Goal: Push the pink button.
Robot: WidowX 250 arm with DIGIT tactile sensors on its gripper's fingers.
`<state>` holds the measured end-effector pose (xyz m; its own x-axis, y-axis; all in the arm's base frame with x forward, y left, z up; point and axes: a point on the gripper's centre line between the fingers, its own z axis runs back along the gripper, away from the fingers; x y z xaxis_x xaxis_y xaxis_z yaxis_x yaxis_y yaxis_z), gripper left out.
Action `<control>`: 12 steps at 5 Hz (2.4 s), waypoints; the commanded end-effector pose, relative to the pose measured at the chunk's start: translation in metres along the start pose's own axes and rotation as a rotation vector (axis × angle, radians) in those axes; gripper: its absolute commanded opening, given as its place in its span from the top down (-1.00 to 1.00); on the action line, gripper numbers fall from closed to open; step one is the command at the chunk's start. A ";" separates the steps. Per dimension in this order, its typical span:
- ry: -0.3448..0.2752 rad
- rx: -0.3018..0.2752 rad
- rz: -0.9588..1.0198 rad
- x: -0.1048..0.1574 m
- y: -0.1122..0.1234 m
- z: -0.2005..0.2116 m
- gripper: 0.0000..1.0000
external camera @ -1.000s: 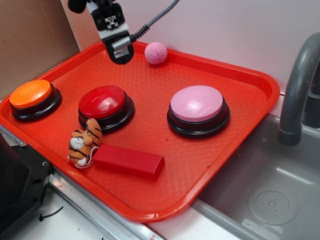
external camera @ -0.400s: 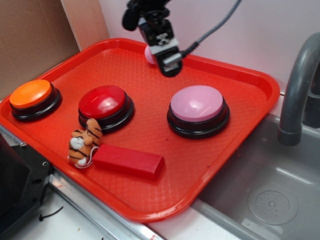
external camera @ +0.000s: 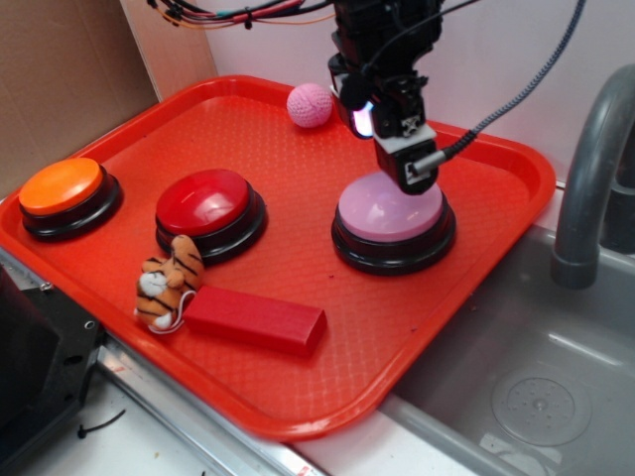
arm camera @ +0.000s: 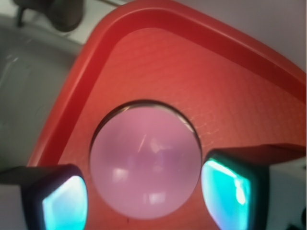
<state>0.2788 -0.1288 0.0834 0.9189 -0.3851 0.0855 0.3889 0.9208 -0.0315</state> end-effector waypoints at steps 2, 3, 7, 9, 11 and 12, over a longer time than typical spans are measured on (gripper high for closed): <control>0.007 0.036 0.015 0.015 -0.004 -0.013 -1.00; 0.015 0.031 0.004 0.012 -0.003 -0.014 -1.00; 0.061 0.041 0.015 -0.010 0.002 -0.008 -1.00; 0.006 0.092 -0.005 -0.006 -0.003 0.034 -1.00; -0.015 0.110 0.001 -0.002 -0.012 0.060 -1.00; -0.020 0.100 0.003 -0.004 -0.012 0.064 -1.00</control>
<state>0.2630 -0.1303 0.1262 0.9208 -0.3893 0.0246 0.3864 0.9190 0.0778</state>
